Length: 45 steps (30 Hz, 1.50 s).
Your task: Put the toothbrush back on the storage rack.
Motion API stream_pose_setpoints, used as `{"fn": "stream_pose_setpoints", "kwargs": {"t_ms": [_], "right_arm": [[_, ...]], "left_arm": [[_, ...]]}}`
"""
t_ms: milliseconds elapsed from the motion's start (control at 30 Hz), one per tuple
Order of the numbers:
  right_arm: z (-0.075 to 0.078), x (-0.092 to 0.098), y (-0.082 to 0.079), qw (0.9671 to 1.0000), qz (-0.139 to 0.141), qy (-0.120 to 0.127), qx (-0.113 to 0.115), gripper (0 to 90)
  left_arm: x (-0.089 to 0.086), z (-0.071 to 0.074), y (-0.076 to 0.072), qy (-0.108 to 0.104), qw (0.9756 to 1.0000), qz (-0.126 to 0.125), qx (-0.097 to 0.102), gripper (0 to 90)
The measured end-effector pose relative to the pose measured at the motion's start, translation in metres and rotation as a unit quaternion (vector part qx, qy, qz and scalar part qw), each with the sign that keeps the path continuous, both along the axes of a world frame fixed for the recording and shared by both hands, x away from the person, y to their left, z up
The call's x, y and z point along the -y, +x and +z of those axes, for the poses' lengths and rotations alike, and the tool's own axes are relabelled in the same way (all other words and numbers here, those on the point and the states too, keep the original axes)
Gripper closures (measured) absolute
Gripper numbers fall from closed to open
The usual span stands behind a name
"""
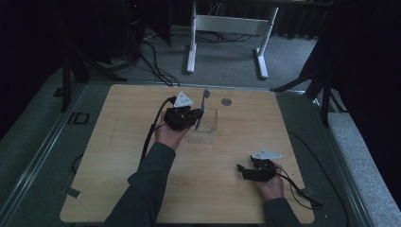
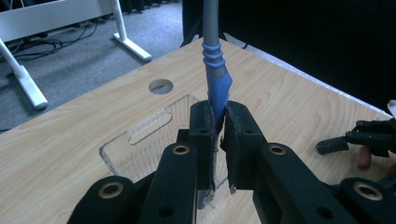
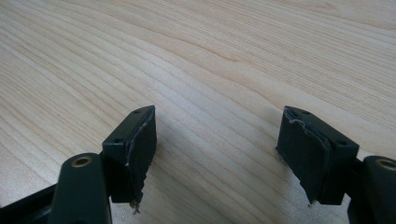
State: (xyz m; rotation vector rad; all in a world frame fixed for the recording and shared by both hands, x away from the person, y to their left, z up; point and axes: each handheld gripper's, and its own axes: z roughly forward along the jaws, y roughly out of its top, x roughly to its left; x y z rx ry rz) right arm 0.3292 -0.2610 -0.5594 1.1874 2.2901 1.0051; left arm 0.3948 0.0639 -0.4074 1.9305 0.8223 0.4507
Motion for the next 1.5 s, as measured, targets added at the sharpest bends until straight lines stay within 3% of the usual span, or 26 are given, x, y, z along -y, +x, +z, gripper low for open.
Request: {"fn": "stream_pose_setpoints", "kwargs": {"t_ms": [500, 900, 1400, 1500], "right_arm": [[0.000, 0.000, 0.000, 1.0000, 0.000, 0.000, -0.001, 27.9], [0.000, 0.000, 0.000, 1.0000, 0.000, 0.000, -0.001, 27.9], [0.000, 0.000, 0.000, 1.0000, 0.000, 0.000, -0.001, 27.9], [0.000, 0.000, 0.000, 1.0000, 0.000, 0.000, -0.001, 27.9]], "left_arm": [[-0.001, -0.008, 0.009, -0.003, 0.9999, 0.012, 0.004, 82.1], [-0.001, -0.014, 0.014, 0.014, 0.9998, 0.017, 0.000, 82.1], [0.002, -0.027, 0.022, 0.045, 0.9986, 0.020, -0.018, 82.1], [0.003, -0.030, 0.023, 0.059, 0.9978, 0.019, -0.023, 82.1]]}}
